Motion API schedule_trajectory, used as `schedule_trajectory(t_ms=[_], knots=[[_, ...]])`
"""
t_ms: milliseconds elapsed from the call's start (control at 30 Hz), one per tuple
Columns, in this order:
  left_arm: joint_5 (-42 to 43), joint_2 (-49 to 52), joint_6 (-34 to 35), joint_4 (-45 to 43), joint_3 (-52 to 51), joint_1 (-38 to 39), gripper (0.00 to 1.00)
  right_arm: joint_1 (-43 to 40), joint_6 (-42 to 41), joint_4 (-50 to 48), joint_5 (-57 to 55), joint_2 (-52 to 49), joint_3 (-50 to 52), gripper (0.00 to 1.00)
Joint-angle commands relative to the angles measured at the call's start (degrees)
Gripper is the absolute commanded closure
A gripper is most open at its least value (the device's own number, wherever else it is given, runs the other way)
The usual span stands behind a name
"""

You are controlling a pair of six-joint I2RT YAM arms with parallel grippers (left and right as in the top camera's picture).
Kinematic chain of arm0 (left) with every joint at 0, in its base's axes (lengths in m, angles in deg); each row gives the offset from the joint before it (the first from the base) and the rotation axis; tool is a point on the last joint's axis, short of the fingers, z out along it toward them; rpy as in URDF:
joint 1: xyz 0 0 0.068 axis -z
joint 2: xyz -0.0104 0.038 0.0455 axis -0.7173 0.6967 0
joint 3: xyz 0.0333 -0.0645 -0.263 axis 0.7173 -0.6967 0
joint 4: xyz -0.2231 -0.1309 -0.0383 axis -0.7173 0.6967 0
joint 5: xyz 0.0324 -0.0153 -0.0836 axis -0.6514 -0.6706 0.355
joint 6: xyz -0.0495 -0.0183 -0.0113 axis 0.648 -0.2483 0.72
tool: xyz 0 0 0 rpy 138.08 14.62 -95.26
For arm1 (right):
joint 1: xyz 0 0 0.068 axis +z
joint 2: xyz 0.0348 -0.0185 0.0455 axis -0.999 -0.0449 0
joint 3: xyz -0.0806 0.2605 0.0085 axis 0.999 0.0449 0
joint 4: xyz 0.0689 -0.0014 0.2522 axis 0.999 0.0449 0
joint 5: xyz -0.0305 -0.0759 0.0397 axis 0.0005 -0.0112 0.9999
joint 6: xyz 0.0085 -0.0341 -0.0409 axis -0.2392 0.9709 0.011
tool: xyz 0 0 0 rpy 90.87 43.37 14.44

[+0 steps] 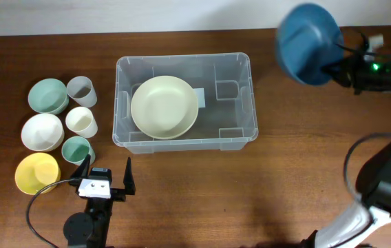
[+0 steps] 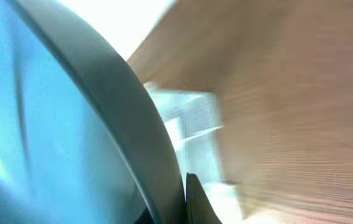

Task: Pack container
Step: 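Grasp the blue plate's rim with the right gripper, then lift the blue plate and carry it left over the bin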

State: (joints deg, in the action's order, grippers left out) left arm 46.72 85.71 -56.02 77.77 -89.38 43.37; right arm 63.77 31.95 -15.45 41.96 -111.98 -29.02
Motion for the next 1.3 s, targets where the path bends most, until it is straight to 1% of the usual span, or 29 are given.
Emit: schedule_trajectory(t_ms=[0, 100, 300, 367, 533, 667, 833, 1267], knots=[[0.46, -0.39, -0.92, 0.39, -0.09, -0.44, 0.01, 8.39, 2.08, 0.79, -0.33, 8.26, -0.76, 0.96], [0.46, -0.39, -0.92, 0.39, -0.09, -0.44, 0.01, 16.72, 0.07, 2.03, -8.92, 9.75, -0.76, 0.96], [0.46, -0.39, -0.92, 0.39, -0.09, -0.44, 0.01, 31.76, -2.99, 1.60, -20.57, 6.25, -0.22, 0.96], [0.46, -0.39, -0.92, 0.39, -0.07, -0.44, 0.01, 34.82, -4.87, 0.50, -22.47, 4.83, -0.24, 0.96], [0.46, -0.26, -0.92, 0.39, -0.07, -0.44, 0.01, 40.74, -7.48, -3.52, -22.67, 1.01, -0.24, 0.96], [0.46, -0.26, -0.92, 0.39, -0.07, -0.44, 0.00, 43.65, -10.03, -5.31, -24.63, -1.68, -0.22, 0.96], [0.46, -0.24, -0.92, 0.39, -0.09, -0.44, 0.01, 46.01, -11.13, -6.47, -27.78, -4.39, -0.24, 0.96], [0.46, -0.22, -0.92, 0.39, -0.07, -0.44, 0.01, 47.06, -12.98, -11.54, -28.41, -11.28, -0.24, 0.96]])
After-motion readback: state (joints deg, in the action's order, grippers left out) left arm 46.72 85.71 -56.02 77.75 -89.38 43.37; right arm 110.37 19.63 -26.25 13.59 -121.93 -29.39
